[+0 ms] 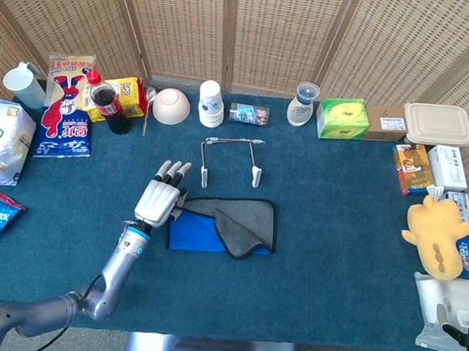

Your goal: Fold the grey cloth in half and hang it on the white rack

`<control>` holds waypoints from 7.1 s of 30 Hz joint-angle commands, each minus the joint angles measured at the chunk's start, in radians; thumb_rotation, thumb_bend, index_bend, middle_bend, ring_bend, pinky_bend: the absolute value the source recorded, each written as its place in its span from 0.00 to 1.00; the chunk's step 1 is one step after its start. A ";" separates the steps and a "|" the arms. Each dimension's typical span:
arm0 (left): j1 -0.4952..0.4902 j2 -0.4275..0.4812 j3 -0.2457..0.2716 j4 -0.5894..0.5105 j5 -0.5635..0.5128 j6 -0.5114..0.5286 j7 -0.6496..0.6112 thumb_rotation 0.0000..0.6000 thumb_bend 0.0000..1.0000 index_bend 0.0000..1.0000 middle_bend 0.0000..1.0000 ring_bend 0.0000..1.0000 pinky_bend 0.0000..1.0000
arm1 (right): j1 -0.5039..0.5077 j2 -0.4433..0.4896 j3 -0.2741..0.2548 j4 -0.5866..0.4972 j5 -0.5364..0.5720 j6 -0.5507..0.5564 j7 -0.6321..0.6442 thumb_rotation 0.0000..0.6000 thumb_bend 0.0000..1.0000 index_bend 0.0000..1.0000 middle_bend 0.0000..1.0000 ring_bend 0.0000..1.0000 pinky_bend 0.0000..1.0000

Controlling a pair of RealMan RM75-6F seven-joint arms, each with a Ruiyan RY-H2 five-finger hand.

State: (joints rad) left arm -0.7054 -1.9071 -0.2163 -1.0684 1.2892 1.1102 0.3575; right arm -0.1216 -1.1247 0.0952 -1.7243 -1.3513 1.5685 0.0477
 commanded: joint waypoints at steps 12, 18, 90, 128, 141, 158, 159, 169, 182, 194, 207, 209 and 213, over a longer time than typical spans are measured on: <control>0.005 -0.017 -0.002 0.020 0.025 0.043 -0.064 1.00 0.15 0.63 0.13 0.00 0.00 | 0.002 -0.004 0.000 0.006 0.003 -0.006 0.003 1.00 0.32 0.04 0.03 0.00 0.00; 0.005 -0.026 -0.002 0.041 0.027 0.046 -0.074 1.00 0.17 0.69 0.19 0.00 0.00 | 0.003 -0.004 0.000 0.006 0.003 -0.007 0.002 1.00 0.32 0.04 0.03 0.00 0.00; 0.014 0.110 0.011 -0.222 -0.097 0.006 0.119 0.89 0.00 0.00 0.00 0.00 0.00 | 0.002 -0.002 -0.007 -0.003 -0.007 0.001 0.003 1.00 0.32 0.04 0.03 0.00 0.00; 0.474 0.662 0.303 -0.737 0.149 0.459 -0.143 1.00 0.00 0.03 0.00 0.00 0.00 | 0.332 0.001 0.003 -0.053 -0.272 -0.326 0.091 1.00 0.32 0.13 0.07 0.00 0.00; 0.556 0.716 0.296 -0.772 0.216 0.509 -0.214 1.00 0.00 0.06 0.00 0.00 0.00 | 0.530 -0.198 0.001 -0.006 -0.291 -0.522 -0.043 1.00 0.32 0.15 0.09 0.00 0.00; 0.569 0.722 0.247 -0.781 0.230 0.475 -0.216 1.00 0.00 0.06 0.00 0.00 0.00 | 0.623 -0.378 0.007 0.151 -0.240 -0.555 -0.158 1.00 0.31 0.14 0.09 0.00 0.00; 0.570 0.724 0.244 -0.782 0.231 0.473 -0.217 1.00 0.00 0.06 0.00 0.00 0.00 | 0.629 -0.389 0.008 0.161 -0.237 -0.555 -0.163 1.00 0.31 0.14 0.08 0.00 0.00; 0.578 0.721 0.231 -0.774 0.228 0.450 -0.240 1.00 0.00 0.06 0.00 0.00 0.00 | 0.674 -0.483 0.012 0.259 -0.225 -0.550 -0.203 1.00 0.31 0.14 0.08 0.00 0.00; 0.591 0.721 0.217 -0.755 0.228 0.436 -0.269 1.00 0.00 0.06 0.00 0.00 0.00 | 0.715 -0.578 0.000 0.391 -0.234 -0.529 -0.233 1.00 0.30 0.13 0.07 0.00 0.00; 0.606 0.721 0.211 -0.744 0.230 0.434 -0.292 1.00 0.00 0.06 0.00 0.00 0.00 | 0.761 -0.641 0.030 0.455 -0.194 -0.542 -0.195 1.00 0.30 0.13 0.07 0.00 0.00; 0.621 0.724 0.208 -0.739 0.222 0.426 -0.312 1.00 0.00 0.05 0.00 0.00 0.00 | 0.781 -0.643 0.078 0.471 -0.118 -0.546 -0.112 1.00 0.29 0.13 0.07 0.00 0.00; 0.623 0.724 0.207 -0.741 0.221 0.426 -0.312 1.00 0.00 0.05 0.00 0.00 0.00 | 0.787 -0.639 0.089 0.472 -0.104 -0.551 -0.106 1.00 0.29 0.13 0.07 0.00 0.00; 0.626 0.724 0.205 -0.743 0.221 0.426 -0.308 1.00 0.00 0.05 0.00 0.00 0.00 | 0.795 -0.634 0.108 0.473 -0.074 -0.560 -0.096 1.00 0.28 0.13 0.07 0.00 0.00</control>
State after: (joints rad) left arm -0.0796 -1.1833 -0.0110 -1.8112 1.5101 1.5358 0.0488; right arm 0.6705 -1.7610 0.1973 -1.2516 -1.4323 1.0116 -0.0523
